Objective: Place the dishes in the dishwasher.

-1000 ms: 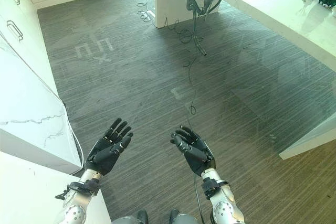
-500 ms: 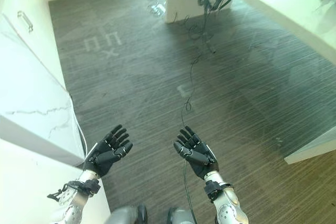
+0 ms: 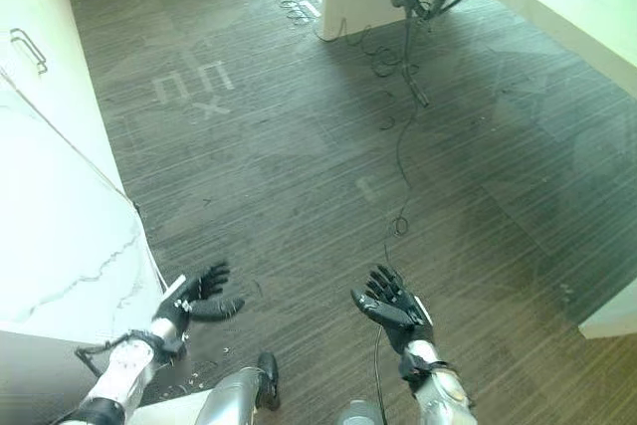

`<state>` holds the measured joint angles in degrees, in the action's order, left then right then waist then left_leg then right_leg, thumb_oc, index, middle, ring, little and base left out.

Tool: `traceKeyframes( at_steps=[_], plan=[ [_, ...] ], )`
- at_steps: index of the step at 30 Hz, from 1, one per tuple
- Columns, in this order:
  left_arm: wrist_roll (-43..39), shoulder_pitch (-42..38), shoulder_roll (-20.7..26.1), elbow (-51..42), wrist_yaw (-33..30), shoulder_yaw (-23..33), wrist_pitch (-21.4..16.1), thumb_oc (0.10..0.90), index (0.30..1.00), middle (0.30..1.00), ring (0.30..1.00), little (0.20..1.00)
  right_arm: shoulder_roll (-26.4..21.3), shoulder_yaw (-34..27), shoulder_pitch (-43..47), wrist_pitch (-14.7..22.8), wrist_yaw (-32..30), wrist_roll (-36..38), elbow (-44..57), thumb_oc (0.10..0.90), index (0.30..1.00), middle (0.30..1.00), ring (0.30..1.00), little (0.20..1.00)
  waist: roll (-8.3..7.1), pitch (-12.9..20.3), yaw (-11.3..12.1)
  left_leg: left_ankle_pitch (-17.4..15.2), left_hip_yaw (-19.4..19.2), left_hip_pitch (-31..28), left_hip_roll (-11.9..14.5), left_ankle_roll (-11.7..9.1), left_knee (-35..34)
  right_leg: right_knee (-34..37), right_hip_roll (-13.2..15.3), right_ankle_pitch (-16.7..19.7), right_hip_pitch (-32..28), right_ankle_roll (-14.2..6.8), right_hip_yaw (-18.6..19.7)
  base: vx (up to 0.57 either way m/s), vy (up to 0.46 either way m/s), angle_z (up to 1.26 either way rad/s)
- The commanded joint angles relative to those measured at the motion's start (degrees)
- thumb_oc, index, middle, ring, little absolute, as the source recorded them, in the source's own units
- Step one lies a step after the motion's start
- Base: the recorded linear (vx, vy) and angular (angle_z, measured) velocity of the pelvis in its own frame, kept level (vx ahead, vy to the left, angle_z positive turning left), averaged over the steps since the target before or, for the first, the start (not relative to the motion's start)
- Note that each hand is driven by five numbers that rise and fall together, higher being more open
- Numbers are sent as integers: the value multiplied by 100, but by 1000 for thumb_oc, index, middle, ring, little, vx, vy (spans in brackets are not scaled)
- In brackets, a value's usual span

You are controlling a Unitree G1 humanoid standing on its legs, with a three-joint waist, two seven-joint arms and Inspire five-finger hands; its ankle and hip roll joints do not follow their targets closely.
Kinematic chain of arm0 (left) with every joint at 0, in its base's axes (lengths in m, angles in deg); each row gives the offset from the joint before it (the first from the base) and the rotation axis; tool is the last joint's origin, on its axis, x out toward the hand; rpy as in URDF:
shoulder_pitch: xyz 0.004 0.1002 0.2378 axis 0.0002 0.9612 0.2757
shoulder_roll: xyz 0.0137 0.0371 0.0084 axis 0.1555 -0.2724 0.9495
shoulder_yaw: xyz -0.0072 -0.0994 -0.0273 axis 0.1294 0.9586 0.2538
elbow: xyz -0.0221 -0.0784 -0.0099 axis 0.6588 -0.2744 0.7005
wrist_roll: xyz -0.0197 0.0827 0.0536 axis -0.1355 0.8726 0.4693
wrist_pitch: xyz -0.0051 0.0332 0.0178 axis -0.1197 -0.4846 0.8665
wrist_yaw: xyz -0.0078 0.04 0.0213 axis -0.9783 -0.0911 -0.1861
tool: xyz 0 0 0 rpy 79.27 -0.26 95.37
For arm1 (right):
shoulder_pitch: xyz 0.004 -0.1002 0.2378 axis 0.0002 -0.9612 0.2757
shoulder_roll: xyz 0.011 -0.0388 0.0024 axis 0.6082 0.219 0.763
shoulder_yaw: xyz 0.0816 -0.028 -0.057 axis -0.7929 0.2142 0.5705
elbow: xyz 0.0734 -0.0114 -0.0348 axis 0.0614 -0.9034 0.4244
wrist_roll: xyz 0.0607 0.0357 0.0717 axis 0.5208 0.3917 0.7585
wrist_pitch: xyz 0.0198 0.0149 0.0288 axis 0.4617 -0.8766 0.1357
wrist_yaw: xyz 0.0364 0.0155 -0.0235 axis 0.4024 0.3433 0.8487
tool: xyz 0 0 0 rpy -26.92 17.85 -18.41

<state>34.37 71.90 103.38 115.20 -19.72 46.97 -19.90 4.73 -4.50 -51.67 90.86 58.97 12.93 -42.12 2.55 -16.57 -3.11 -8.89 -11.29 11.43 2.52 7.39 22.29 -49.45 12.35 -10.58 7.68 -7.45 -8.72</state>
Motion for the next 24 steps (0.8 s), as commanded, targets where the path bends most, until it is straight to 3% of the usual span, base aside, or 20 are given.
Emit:
traceKeyframes(
  at_steps=[1,3,4,5,6,8,9,12,13,14,15,16,17,18,19,21,22,24],
  plan=[
    [174,149,147,-443,-9,-293,-381,800,900,900,900,900,-551,-112,15,500,200,51,107,800,900,900,900,900,95,246,-262,-295,136,-373,-50,-530,-510,1832,-1096,410,-63,3,-531,337,-91,-15],
    [229,94,167,-377,-11,-257,-349,800,900,900,900,900,-605,-147,37,449,352,183,73,800,900,900,900,900,26,221,-366,-429,132,-562,-171,-550,-510,3012,-1035,711,179,47,-786,324,-109,22],
    [225,99,165,-325,0,-232,-374,800,900,900,900,900,-624,-150,41,436,413,216,54,800,900,900,900,900,-43,187,-413,-519,120,-679,-253,-550,-510,3226,-912,798,370,8,-838,353,-122,13],
    [210,122,150,-243,27,-201,-428,800,900,900,900,900,-637,-160,24,420,464,246,52,800,900,900,900,900,-168,167,-477,-664,115,-829,-427,-528,-510,3226,-679,893,760,-93,-798,712,-219,4],
    [212,232,80,-90,126,-195,-564,800,900,900,900,900,-600,-271,-44,417,554,247,6,800,900,900,900,900,-306,131,-549,-1036,219,-1206,-702,-461,-510,3226,-237,972,1507,-325,-676,786,-227,17],
    [291,374,21,-57,136,-200,-644,800,900,900,900,900,-531,-323,-82,448,564,237,-5,800,900,900,900,900,-213,139,-525,-1289,311,-1496,-734,-456,-510,3226,-253,916,1603,-375,-657,745,-211,23],
    [392,482,-21,-53,142,-176,-658,800,900,900,900,900,-538,-338,-117,454,567,250,35,800,900,900,900,900,-243,149,-524,-1296,273,-1622,-811,-461,-510,3226,-228,978,1474,-241,-729,625,-228,9],
    [531,527,-142,235,96,-219,-589,800,900,900,900,900,-534,-320,-178,448,426,276,63,800,900,900,900,900,-191,340,-677,-1298,454,-1978,-886,-531,-510,3226,-482,965,1214,-36,-312,595,-238,20],
    [518,580,-216,318,73,-227,-521,800,900,900,900,900,-560,-291,-177,470,455,265,16,800,900,900,900,900,-137,410,-686,-990,405,-2242,-824,-694,-510,3226,-564,915,1042,82,-332,675,-263,64],
    [533,643,-287,394,50,-220,-504,800,900,900,900,900,-603,-249,-189,515,511,197,4,800,900,900,900,900,-42,468,-653,-350,397,-2482,-753,-963,-510,3226,-671,772,850,219,-442,793,-353,23],
    [641,683,-344,563,-10,-192,-534,800,900,900,900,900,-665,-220,-200,530,522,131,22,800,900,900,900,900,-9,535,-609,587,443,-2555,-751,-1256,-64,3226,-771,546,639,421,-531,676,-333,-1],
    [651,699,-354,625,-24,-175,-553,800,900,900,900,900,-697,-213,-203,535,491,119,19,800,900,900,900,900,-20,540,-590,754,445,-2395,-742,-1312,354,3226,-798,452,547,500,-568,798,-425,-60],
    [639,742,-392,736,42,-93,-519,800,900,900,900,900,-815,-200,-200,591,446,174,-71,800,900,900,900,900,-124,500,-497,1028,320,-1528,-573,-1353,1860,3226,-835,112,168,775,-598,598,-330,-38],
    [677,749,-401,699,71,-74,-452,800,900,900,900,900,-851,-227,-194,589,473,237,-100,800,900,900,900,900,-197,438,-445,997,221,-933,-403,-1290,2424,3226,-842,-8,-42,855,-541,790,-324,-24],
    [746,784,-421,635,69,-90,-372,800,900,900,900,900,-879,-272,-172,577,565,296,-135,800,900,900,900,900,-238,271,-313,873,163,-47,-179,-1061,2424,3226,-936,-157,-445,887,-295,604,-105,-14],
    [644,832,-429,659,1,-118,-365,800,900,900,900,900,-853,-224,-83,537,580,174,-179,800,900,900,900,900,-238,192,-220,759,22,-75,-137,-885,949,3226,-991,-259,-641,778,-14,740,149,-95],
    [488,914,-458,750,-5,-147,-446,800,900,900,900,900,-810,-98,0,563,519,118,-286,800,900,900,900,900,-75,169,-110,460,225,164,-3,-896,-510,3226,-1161,-416,-819,595,175,826,302,-122],
    [494,965,-473,760,-17,-167,-456,800,900,900,900,900,-803,-8,39,620,452,170,-379,800,900,900,900,900,48,175,-17,464,613,580,165,-1008,-510,3226,-1293,-489,-904,552,314,585,203,-94]
  ],
)
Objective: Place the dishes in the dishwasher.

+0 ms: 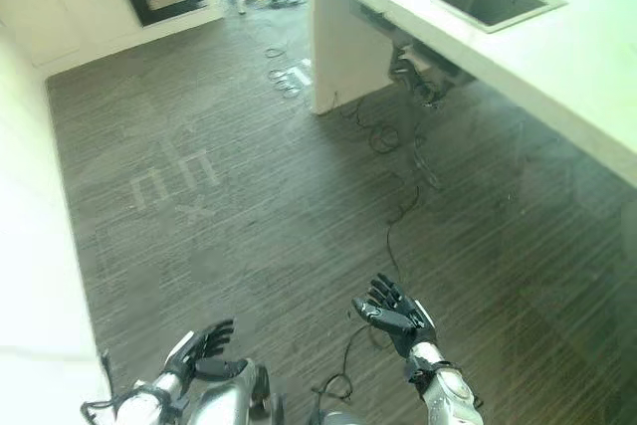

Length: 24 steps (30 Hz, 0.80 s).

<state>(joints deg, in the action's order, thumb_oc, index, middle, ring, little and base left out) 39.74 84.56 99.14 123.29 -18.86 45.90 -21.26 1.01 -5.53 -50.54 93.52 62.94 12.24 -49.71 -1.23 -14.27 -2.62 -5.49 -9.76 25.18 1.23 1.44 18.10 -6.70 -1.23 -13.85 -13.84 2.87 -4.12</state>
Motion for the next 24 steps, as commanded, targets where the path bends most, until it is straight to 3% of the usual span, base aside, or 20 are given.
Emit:
traceKeyframes(
  at_steps=[1,4,6,7,9,10,11,12,13,15,16,17,18,19,22,24],
  plan=[
    [-26,-250,-48,-59,-89,-48,-330,800,900,900,900,900,-426,131,-56,388,1,276,329,800,900,900,900,900,467,-50,5,94,698,-522,390,-463,-92,-1049,26,-228,1155,-498,-44,403,129,-118],
    [-68,-199,19,-190,37,84,-226,800,900,900,900,900,-428,134,-56,583,-33,-1,289,800,900,900,900,900,491,-9,112,180,588,-416,483,-475,-92,-1049,172,-526,754,-673,-14,525,227,-121],
    [-152,-245,73,-148,141,182,-30,800,900,900,900,900,-394,130,-52,539,-295,-299,333,800,900,900,900,900,481,21,135,189,594,-628,243,-361,-92,-1049,250,-589,447,-741,3,542,272,-69],
    [-132,-269,86,-122,173,194,-6,800,900,900,900,900,-388,116,-64,527,-310,-310,339,800,900,900,900,900,487,34,119,160,569,-695,201,-320,-92,-1049,276,-432,347,-771,-39,424,249,-37],
    [-113,-420,133,-28,251,89,-86,800,900,900,900,900,-315,51,-186,525,-288,-426,424,800,900,900,900,900,508,69,42,-62,543,-1008,-100,1,-92,-2294,562,321,584,-944,-288,453,298,3],
    [-105,-431,141,-29,248,74,-94,800,900,900,900,900,-304,41,-204,524,-290,-448,438,800,900,900,900,900,493,80,44,-77,532,-1022,-144,36,-92,-2445,605,350,634,-964,-298,408,272,35],
    [-59,-475,191,-24,149,29,-141,800,900,900,900,900,-235,39,-282,570,-338,-575,481,800,900,900,900,900,501,96,9,-217,549,-1196,-309,219,-92,-3340,700,933,988,-1093,-331,306,210,26],
    [-64,-496,218,-7,84,11,-136,800,900,900,900,900,-228,68,-286,571,-345,-532,466,800,900,900,900,900,526,107,-1,-293,569,-1272,-340,283,-92,-3692,737,1111,1256,-1076,-318,457,247,32],
    [-102,-586,256,134,-63,-95,-231,800,900,900,900,900,-218,207,-222,656,-293,-425,339,800,900,900,900,900,567,63,-130,-497,627,-1554,-374,371,-92,-3808,469,1048,1993,-960,-395,309,113,2],
    [-133,-634,275,148,-86,-126,-260,800,900,900,900,900,-223,275,-220,707,-273,-444,324,800,900,900,900,900,571,41,-234,-572,699,-1682,-407,355,-92,-3408,233,889,2215,-920,-479,254,0,-11],
    [-118,-676,295,126,-82,-126,-250,800,900,900,900,900,-238,293,-250,712,-261,-425,351,800,900,900,900,900,521,2,-334,-660,769,-1839,-492,332,-92,-2885,122,814,2334,-895,-545,282,-83,34],
    [-100,-722,314,87,-73,-110,-189,800,900,900,900,900,-263,267,-289,701,-251,-356,385,800,900,900,900,900,470,29,-404,-736,822,-1911,-558,302,-92,-2048,98,949,2463,-868,-685,288,-88,66],
    [-96,-729,322,77,-73,-105,-162,800,900,900,900,900,-270,259,-301,689,-248,-331,393,800,900,900,900,900,457,6,-436,-777,849,-1977,-564,291,-92,-1742,94,1010,2420,-866,-758,384,-125,56],
    [-84,-713,323,111,-72,-76,-81,800,900,900,900,900,-308,240,-315,645,-258,-323,325,800,900,900,900,900,304,-8,-499,-946,799,-2217,-706,242,-92,-1049,291,1291,2723,-964,-1070,364,-95,58],
    [-129,-656,240,339,-83,-73,-56,800,900,900,900,900,-291,226,-258,736,-188,-363,60,800,900,900,900,900,282,-6,-511,-1136,785,-2485,-744,170,-92,-1049,504,1385,3147,-1023,-1409,374,-104,37],
    [-205,-628,112,677,-128,-97,250,800,900,900,900,900,-278,181,-290,752,-272,-261,-49,800,900,900,900,900,269,90,-581,-1398,842,-2820,-834,160,-92,-1049,424,1269,3029,-913,-1219,477,-213,-7]
  ],
)
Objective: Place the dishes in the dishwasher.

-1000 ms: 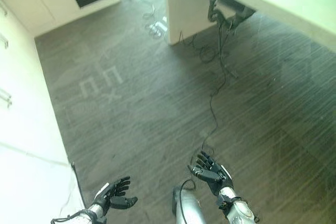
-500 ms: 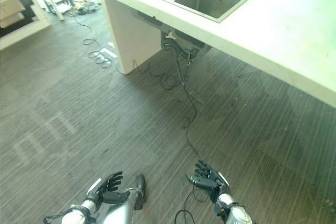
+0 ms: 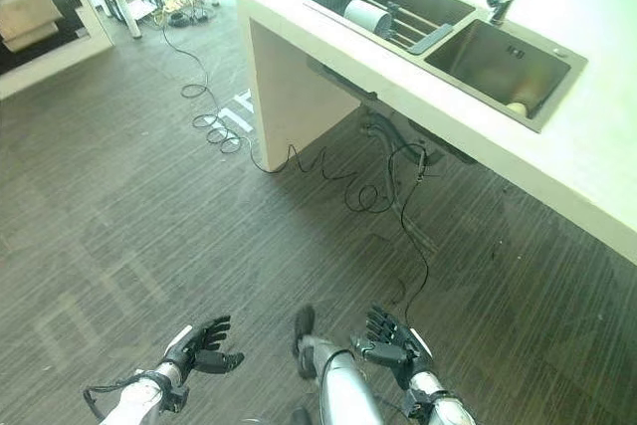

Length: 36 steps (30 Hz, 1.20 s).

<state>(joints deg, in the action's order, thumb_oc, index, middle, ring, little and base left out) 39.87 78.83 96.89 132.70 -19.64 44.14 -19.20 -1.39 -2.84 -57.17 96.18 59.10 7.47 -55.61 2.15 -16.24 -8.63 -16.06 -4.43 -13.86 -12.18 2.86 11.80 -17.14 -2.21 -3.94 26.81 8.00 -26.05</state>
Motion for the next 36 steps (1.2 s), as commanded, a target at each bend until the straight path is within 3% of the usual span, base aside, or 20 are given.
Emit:
traceKeyframes(
  at_steps=[1,2,3,4,5,6,8,10,11,12,13,15,16,18,23,27,30,34,35,36],
  plan=[
    [-292,6,238,-61,-221,203,709,800,900,900,900,900,-44,-100,374,428,63,253,507,800,900,900,900,900,-59,352,18,-430,235,880,493,-44,539,-5,493,153,-1189,-1323,932,370,-156,34],
    [-174,35,201,81,-296,258,1002,800,900,900,900,900,-51,-106,376,385,-4,237,495,800,900,900,900,900,-62,387,11,-361,170,780,500,-118,539,-5,486,61,-1264,-1276,952,375,-154,60],
    [-62,67,148,335,-300,342,1293,800,900,900,900,900,-62,-116,391,326,-80,246,488,800,900,900,900,900,-90,422,24,5,33,642,524,-251,539,-5,509,-81,-1377,-1213,962,216,-94,40],
    [-17,73,138,388,-300,363,1339,800,900,900,900,900,-62,-119,396,309,-93,258,487,800,900,900,900,900,-113,451,22,117,7,649,511,-276,539,-5,537,-102,-1378,-1201,959,273,-104,17],
    [65,106,70,636,-293,476,1385,800,900,900,900,900,-107,-123,424,271,-95,290,442,800,900,900,900,900,-165,444,87,613,-148,451,507,-420,539,-5,594,-250,-1567,-1133,954,272,-98,1],
    [19,138,20,764,-329,560,1423,800,900,900,900,900,-135,-122,441,235,-107,234,425,800,900,900,900,900,-195,439,112,906,-245,515,530,-526,885,-5,625,-350,-1685,-1063,979,291,-107,-3],
    [-128,171,-10,834,-364,685,1475,800,900,900,900,900,-164,-138,447,184,-102,138,402,800,900,900,900,900,-261,414,156,1214,-421,996,718,-607,1445,-5,686,-484,-1839,-969,995,178,-100,-31],
    [-487,195,-82,802,-462,845,1624,800,900,900,900,900,-177,-135,466,157,-71,117,354,800,900,900,900,900,-348,335,245,1183,-688,1533,1057,-512,1527,-5,744,-641,-2061,-941,1068,211,-27,-23],
    [-324,232,-145,776,-749,943,1750,800,900,900,900,900,-174,-170,501,69,-53,32,267,800,900,900,900,900,-374,262,304,1116,-943,1582,1310,-443,861,-5,781,-781,-2283,-1000,1147,359,156,-26],
    [-194,255,-209,793,-971,901,1762,800,900,900,900,900,-159,-137,556,-92,-206,70,71,800,900,900,900,900,-262,230,375,872,-678,2083,1558,-489,539,-5,649,-926,-2399,-1075,1336,403,205,-50],
    [-203,248,-236,808,-1061,876,1780,800,900,900,900,900,-145,-120,581,-114,-261,138,-97,800,900,900,900,900,-193,247,421,865,-449,2372,1714,-566,539,-5,567,-992,-2417,-1093,1429,325,184,-51],
    [-226,217,-256,848,-1136,834,1827,800,900,900,900,900,-118,-109,644,-76,-259,264,-522,800,900,900,900,900,-81,243,502,1069,-95,2802,2075,-743,539,-5,476,-1126,-2510,-1130,1583,292,136,-70],
    [-233,203,-257,854,-1132,823,1837,800,900,900,900,900,-120,-120,660,-100,-254,290,-611,800,900,900,900,900,-65,240,515,1081,-46,2872,2136,-768,539,-5,480,-1150,-2532,-1143,1611,324,161,-49],
    [-311,173,-274,874,-1101,813,1883,800,900,900,900,900,-103,-97,693,-114,-214,217,-856,800,900,900,900,900,-8,226,597,1079,204,3063,2087,-773,539,-5,472,-1196,-2647,-1182,1753,314,178,-48],
    [-48,186,-284,894,-1167,852,1891,800,900,900,900,900,0,-114,768,-261,-362,289,-1179,800,900,900,900,900,73,232,703,985,630,2815,1598,-618,539,-5,423,-1225,-2901,-1188,2108,320,231,-94],
    [233,61,-137,967,-1219,614,1805,800,900,900,900,900,49,-245,763,-377,-567,432,-1368,800,900,900,900,900,151,277,563,733,701,2522,1334,-423,539,-5,435,-1099,-2841,-1196,2200,222,199,-53],
    [221,-7,-108,1020,-1170,517,1764,800,900,900,900,900,75,-335,807,-262,-727,447,-1532,800,900,900,900,900,245,273,522,596,679,2399,1264,-254,539,-5,483,-863,-2816,-1220,1988,146,148,-25],
    [39,12,-49,1092,-1159,452,1687,800,900,900,900,900,74,-523,793,-193,-725,522,-1603,800,900,900,900,900,271,209,409,382,454,2157,1242,-66,539,-941,540,-509,-2200,-1343,1719,110,30,-61],
    [-51,11,-38,1089,-1182,459,1726,800,900,900,900,900,75,-537,809,-222,-675,443,-1641,800,900,900,900,900,262,210,416,345,380,2123,1263,-67,539,-901,616,-456,-2127,-1386,1618,231,-185,-140],
    [-99,6,-19,1079,-1198,461,1763,800,900,900,900,900,69,-577,838,-269,-676,481,-1779,800,900,900,900,900,229,194,457,282,228,2055,1351,-121,539,-259,766,-368,-2160,-1436,1476,210,-382,-194]
  ],
)
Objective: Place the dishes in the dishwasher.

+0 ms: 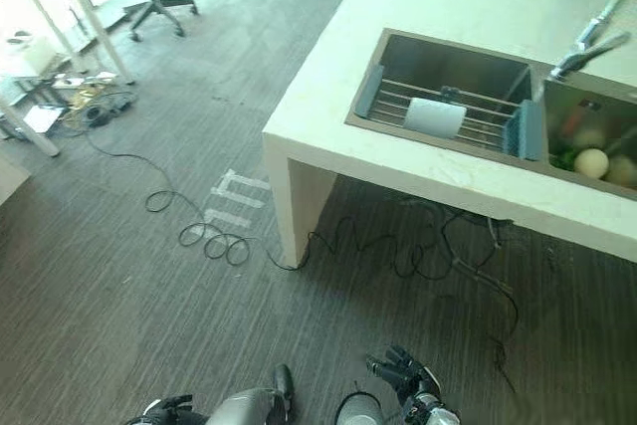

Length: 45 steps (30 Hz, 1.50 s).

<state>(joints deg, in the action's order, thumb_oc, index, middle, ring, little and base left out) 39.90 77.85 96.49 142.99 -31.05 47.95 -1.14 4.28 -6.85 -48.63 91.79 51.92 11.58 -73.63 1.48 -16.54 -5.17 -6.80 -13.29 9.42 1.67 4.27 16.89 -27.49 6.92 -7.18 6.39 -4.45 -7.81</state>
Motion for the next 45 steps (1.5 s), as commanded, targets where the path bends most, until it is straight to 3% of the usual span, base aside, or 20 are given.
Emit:
traceKeyframes(
  at_steps=[1,4,6,8,11,12,15,17,18,20,21,26,29,31,33,35,37,38,40,45],
  plan=[
    [-117,98,8,61,-69,70,-51,800,900,900,900,900,-505,-232,-12,169,34,197,-101,800,900,900,900,900,156,186,84,-748,1031,-352,-93,-290,29,1030,164,36,219,-307,-222,237,-474,-181],
    [-146,121,-20,72,-130,37,-102,800,900,900,900,900,-489,-420,-62,33,41,223,-198,800,900,900,900,900,-74,161,-14,-1060,912,-570,-176,-301,29,1030,699,504,978,-629,250,244,-431,-52],
    [-216,164,-34,64,-142,49,-144,800,900,900,900,900,-416,-541,-126,-30,36,172,-234,800,900,900,900,900,-141,155,-65,-1218,841,-743,-115,-313,29,1030,862,704,1232,-742,419,331,-502,-9],
    [-456,198,-57,46,-115,64,-241,800,900,900,900,900,-362,-587,-185,-111,-3,231,-223,800,900,900,900,900,-156,182,-95,-1235,789,-826,27,-382,29,1030,813,580,1153,-734,377,312,-525,-1],
    [-1399,328,-192,-43,-196,362,70,800,900,900,900,900,-321,-708,-268,-138,-21,276,-332,800,900,900,900,900,-164,304,-94,-1198,660,-1064,383,-600,29,1030,650,351,1008,-551,54,284,-495,2],
    [-1314,351,-236,-29,-163,428,74,800,900,900,900,900,-346,-725,-284,-121,-6,194,-326,800,900,900,900,900,-158,306,-112,-1151,607,-1106,466,-654,29,1030,597,299,976,-469,2,280,-470,-14],
    [-1331,412,-292,42,-172,545,-93,800,900,900,900,900,-478,-798,-400,-77,103,90,-402,800,900,900,900,900,-247,282,-96,-178,328,-1143,620,-781,29,1030,435,11,700,-129,-27,272,-420,-22],
    [-1281,445,-277,4,-129,625,-155,800,900,900,900,900,-538,-852,-491,-57,236,-147,-394,800,900,900,900,900,-268,220,-86,-18,160,-849,560,-732,453,1030,370,-137,496,-6,-80,201,-287,-5],
    [-1237,443,-263,-18,-96,643,-159,800,900,900,900,900,-565,-859,-526,-52,273,-177,-399,800,900,900,900,900,-244,170,-80,28,145,-688,586,-737,710,1030,308,-220,369,64,-138,185,-218,-7],
    [-1201,443,-267,-32,-45,624,-162,800,900,900,900,900,-610,-852,-546,-132,287,-116,-409,800,900,900,900,900,-234,129,39,-176,331,-446,163,-590,622,1030,245,-315,227,77,-126,290,-51,-1],
    [-1182,482,-277,-34,-14,640,-191,800,900,900,900,900,-634,-757,-469,-216,325,-213,-477,800,900,900,900,900,-30,136,158,-434,768,-124,-32,-550,29,1030,-22,-371,212,-5,-103,361,127,2],
    [-1121,393,-282,19,24,560,-138,800,900,900,900,900,-634,-594,-431,-137,281,20,-508,800,900,900,900,900,172,56,286,161,774,818,325,-840,29,1030,-182,-636,-117,-15,-130,199,141,-29],
    [-1091,359,-286,70,55,674,-98,800,900,900,900,900,-583,-526,-362,-46,149,47,-441,800,900,900,900,900,178,122,333,86,658,781,321,-727,29,1030,-93,-752,-262,-57,-153,192,266,-31],
    [-1057,331,-187,89,30,686,-117,800,900,900,900,900,-475,-497,-320,37,61,-33,-338,800,900,900,900,900,254,229,413,-221,740,539,277,-576,29,1030,-70,-758,-566,-79,-504,307,361,-129],
    [-1082,347,-132,98,-72,660,-245,800,900,900,900,900,-440,-506,-308,20,82,-36,-305,800,900,900,900,900,349,209,340,-346,1010,379,192,-456,29,870,-191,-343,-456,-132,-497,170,145,-10],
    [-1241,272,-18,98,-117,561,-321,800,900,900,900,900,-462,-479,-237,-11,155,15,-290,800,900,900,900,900,376,154,293,-381,1173,350,162,-430,29,789,-63,-252,-58,-164,-411,-23,-27,2],
    [-1342,191,39,114,-101,506,-349,800,900,900,900,900,-484,-465,-196,-7,201,33,-280,800,900,900,900,900,339,118,275,-377,1192,404,141,-461,29,1030,59,-227,61,-186,-373,-78,-112,24],
    [-1427,144,72,119,-89,520,-424,800,900,900,900,900,-486,-449,-135,25,225,-12,-291,800,900,900,900,900,191,85,267,-432,1167,439,24,-456,29,1030,358,-55,536,-367,-194,-67,-126,37],
    [-1581,149,92,97,-151,560,-528,800,900,900,900,900,-451,-382,-82,-41,239,-148,-294,800,900,900,900,900,94,111,309,-472,981,450,74,-480,29,1030,519,8,739,-472,-225,-5,-236,9],
    [-1397,260,-39,91,-296,586,-527,800,900,900,900,900,-300,-308,-229,-106,129,-143,-370,800,900,900,900,900,-59,407,389,-545,753,299,326,-625,29,1030,581,-149,612,-527,-352,115,-198,4]
  ],
)
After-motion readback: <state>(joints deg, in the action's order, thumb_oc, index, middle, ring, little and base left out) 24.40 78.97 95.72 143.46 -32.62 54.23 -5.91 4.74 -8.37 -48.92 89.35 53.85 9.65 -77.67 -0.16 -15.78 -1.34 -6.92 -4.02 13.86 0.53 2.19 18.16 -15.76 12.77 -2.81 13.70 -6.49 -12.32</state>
